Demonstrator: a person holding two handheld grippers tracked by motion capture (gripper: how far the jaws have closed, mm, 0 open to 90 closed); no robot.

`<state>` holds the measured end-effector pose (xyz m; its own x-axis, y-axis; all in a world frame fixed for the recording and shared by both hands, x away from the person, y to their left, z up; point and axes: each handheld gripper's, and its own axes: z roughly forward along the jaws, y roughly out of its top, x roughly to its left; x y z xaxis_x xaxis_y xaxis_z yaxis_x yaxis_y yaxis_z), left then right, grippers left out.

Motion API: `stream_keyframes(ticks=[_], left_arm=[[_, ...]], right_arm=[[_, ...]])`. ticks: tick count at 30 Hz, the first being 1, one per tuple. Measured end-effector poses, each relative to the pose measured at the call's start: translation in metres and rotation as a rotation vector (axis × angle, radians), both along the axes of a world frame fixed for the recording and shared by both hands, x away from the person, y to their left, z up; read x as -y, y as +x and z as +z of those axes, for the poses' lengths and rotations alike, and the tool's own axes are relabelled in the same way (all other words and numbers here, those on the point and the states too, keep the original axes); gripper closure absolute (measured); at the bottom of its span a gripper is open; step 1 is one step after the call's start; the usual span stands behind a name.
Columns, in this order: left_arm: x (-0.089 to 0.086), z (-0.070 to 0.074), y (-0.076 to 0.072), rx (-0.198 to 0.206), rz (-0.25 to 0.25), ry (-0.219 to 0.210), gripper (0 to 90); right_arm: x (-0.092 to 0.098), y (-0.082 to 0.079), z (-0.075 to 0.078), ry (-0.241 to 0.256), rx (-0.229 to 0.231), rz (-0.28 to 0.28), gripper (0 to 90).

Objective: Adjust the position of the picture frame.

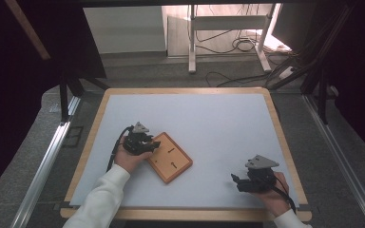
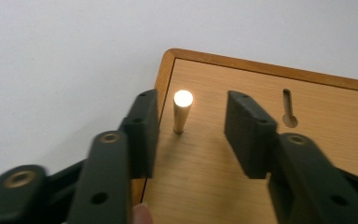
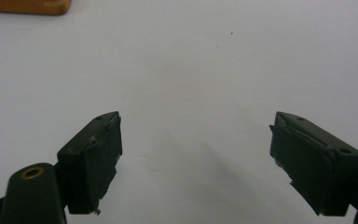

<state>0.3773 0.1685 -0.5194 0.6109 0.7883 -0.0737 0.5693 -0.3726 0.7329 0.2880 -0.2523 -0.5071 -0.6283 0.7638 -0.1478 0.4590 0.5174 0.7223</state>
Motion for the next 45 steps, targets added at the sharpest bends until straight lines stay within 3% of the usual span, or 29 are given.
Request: stream_keyframes(ticks=[6,10,18,25,35,39,45], left_arm=[[0.001,-0.003,0.002,0.016,-0.006,-0.004,67.9],[-0.001,-0.003,0.003,0.043,-0.005,0.017,83.7],[-0.006,-0.003,0.006,0.017,-0.016,-0.024,84.4],[-0.003,0.002,0.002,0.045,-0.035,-0.025,84.3],[0.022,0.010,-0.011,0.051,-0.156,-0.036,84.0],[0.028,0.011,-0.012,0.045,-0.179,-0.054,84.2],[0.039,0.009,-0.007,0.029,-0.186,-0.047,84.3]], right_arm=[[0.003,-0.001,0.000,-0.003,0.001,-0.015,16.9],[0.006,-0.002,-0.001,-0.005,-0.001,-0.028,16.9],[0.010,-0.004,-0.001,-0.005,0.004,-0.042,16.9],[0.012,-0.004,0.000,-0.005,0.004,-0.047,16.9],[0.013,-0.005,0.001,-0.004,0.003,-0.053,17.4],[0.013,-0.004,0.000,-0.002,0.003,-0.054,17.4],[0.013,-0.004,0.000,-0.003,-0.002,-0.052,17.4]])
